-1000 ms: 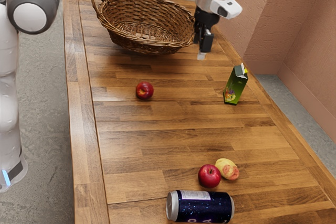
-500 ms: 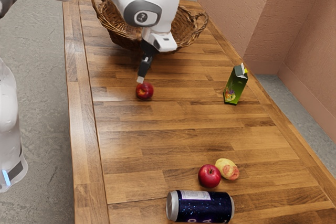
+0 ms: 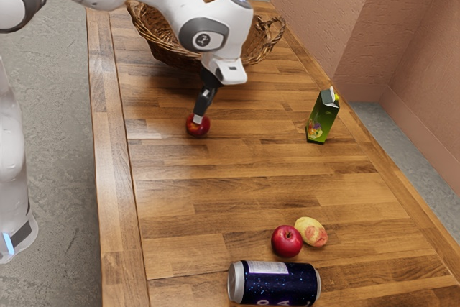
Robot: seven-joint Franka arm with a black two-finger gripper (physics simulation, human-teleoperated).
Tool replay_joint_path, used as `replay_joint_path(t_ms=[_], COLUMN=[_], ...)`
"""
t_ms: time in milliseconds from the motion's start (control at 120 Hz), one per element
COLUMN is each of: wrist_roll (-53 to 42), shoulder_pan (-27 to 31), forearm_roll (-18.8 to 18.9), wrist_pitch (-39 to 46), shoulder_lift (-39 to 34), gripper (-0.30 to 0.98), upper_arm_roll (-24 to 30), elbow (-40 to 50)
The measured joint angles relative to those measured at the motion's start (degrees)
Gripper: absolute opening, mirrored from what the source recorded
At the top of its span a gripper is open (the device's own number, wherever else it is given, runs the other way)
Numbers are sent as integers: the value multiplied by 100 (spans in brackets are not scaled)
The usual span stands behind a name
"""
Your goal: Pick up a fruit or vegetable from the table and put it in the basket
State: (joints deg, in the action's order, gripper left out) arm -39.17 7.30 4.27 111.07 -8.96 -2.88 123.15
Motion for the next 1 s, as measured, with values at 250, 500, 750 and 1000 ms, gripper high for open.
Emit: replay_joint_path(t_ms=[250, 500, 750, 1000], wrist_roll=[-151, -252, -315, -347], shoulder_pan=[12, 4, 0, 0], forearm_roll=[10, 7, -5, -31], wrist_pitch=[45, 127, 198, 230], shoulder_lift=[-37, 75, 230, 317], gripper=[69, 69, 69, 55], upper_arm_roll=[-156, -154, -152, -152], elbow=[141, 192, 194, 194])
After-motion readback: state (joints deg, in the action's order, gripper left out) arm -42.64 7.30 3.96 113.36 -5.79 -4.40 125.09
